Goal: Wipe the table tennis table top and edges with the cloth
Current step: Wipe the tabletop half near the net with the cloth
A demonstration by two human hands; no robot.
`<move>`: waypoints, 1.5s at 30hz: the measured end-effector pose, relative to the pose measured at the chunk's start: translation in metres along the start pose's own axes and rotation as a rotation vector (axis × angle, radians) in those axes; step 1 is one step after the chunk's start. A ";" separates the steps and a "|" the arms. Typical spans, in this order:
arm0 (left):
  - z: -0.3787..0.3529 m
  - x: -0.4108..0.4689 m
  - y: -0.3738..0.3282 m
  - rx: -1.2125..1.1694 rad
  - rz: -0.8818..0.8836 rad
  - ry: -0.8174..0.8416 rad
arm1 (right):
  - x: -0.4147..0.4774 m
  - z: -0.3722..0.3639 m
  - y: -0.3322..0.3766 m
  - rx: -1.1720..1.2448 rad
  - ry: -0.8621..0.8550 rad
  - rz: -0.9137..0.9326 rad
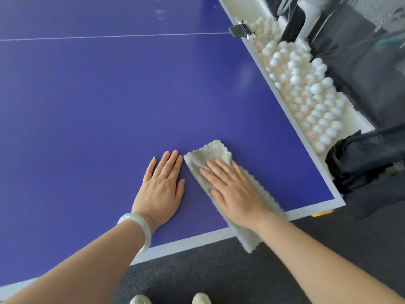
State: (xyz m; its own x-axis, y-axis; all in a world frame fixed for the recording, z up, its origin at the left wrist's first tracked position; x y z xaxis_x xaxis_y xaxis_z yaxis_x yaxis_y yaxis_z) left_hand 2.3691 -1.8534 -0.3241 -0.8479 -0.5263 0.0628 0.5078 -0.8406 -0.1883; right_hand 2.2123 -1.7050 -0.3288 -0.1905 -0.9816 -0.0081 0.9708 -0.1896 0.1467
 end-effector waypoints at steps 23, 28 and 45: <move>0.028 -0.045 0.134 -0.024 0.532 -0.101 | 0.122 -0.021 0.148 0.123 0.020 0.138; 0.026 -0.044 0.133 -0.008 0.536 -0.087 | 0.151 -0.005 0.046 0.015 -0.013 -0.202; 0.026 -0.046 0.132 -0.020 0.545 -0.052 | 0.141 -0.001 0.034 0.046 0.004 -0.049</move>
State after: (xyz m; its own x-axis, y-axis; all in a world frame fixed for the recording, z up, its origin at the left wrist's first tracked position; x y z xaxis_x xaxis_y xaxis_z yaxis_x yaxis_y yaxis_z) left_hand 2.4787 -1.9433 -0.3263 -0.4542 -0.8909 -0.0012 0.8680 -0.4422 -0.2259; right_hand 2.2187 -1.8503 -0.3258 -0.2366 -0.9714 -0.0207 0.9528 -0.2361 0.1911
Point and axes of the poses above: each hand's wrist, its own x-axis towards the middle knuckle, its own z-axis out of the back of the hand, y = z × x, the point moved 2 cm from there along x, towards the middle knuckle, and after that the axes turned 2 degrees about -y, right-handed, at the moved point
